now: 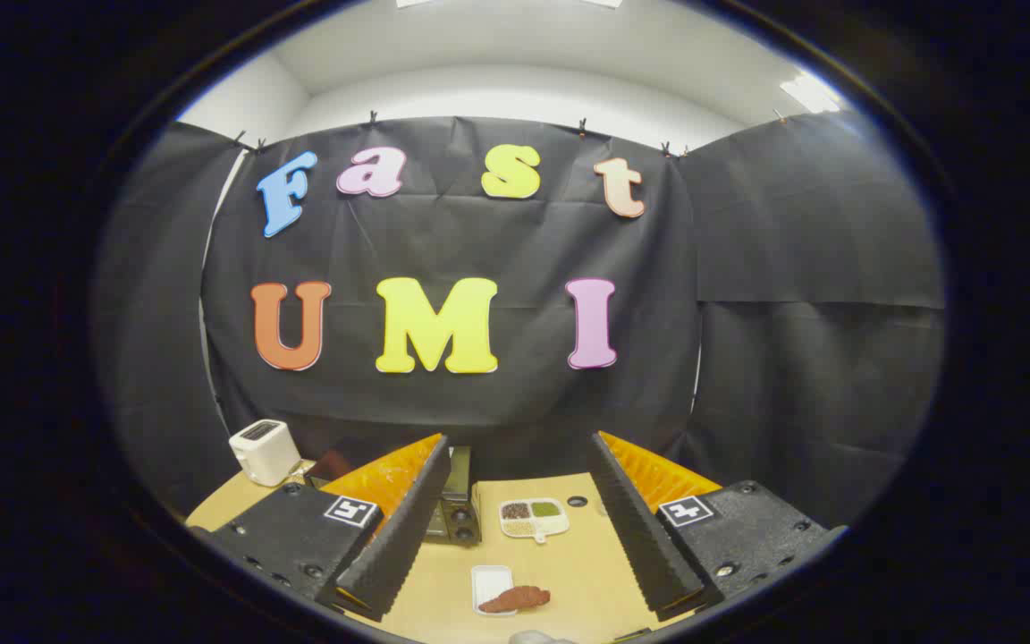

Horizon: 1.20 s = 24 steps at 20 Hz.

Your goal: Open the toaster oven, put the food inside, and close the toaster oven door.

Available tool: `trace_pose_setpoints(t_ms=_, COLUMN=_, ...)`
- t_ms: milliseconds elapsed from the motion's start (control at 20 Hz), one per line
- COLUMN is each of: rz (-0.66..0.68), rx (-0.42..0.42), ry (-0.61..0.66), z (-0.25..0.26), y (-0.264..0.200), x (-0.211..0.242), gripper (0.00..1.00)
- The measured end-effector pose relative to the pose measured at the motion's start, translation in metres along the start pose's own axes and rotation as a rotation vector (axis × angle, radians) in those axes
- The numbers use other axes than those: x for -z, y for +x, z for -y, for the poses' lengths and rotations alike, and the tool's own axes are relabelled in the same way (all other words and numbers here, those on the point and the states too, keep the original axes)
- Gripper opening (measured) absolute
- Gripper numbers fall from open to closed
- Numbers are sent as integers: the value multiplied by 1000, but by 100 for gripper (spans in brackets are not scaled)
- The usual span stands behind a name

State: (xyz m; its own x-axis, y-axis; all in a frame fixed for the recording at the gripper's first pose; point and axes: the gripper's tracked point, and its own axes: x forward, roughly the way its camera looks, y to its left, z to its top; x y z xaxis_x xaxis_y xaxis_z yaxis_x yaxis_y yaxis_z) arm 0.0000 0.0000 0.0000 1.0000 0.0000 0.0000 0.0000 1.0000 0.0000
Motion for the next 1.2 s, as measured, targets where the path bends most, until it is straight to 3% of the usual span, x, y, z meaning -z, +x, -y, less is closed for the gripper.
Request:
trace_pose_setpoints(t_ms=800, rz=5, rx=20, ry=25, z=-19, y=9, x=10, gripper=99)
trace_pose_setpoints(t_ms=950, rz=-22, rx=9, ry=41, z=-49, y=26, x=29, gripper=99)
trace_pose_setpoints(t_ms=1200, rz=-62, rx=-82, ry=-26, z=-121, y=71, x=69, gripper=99)
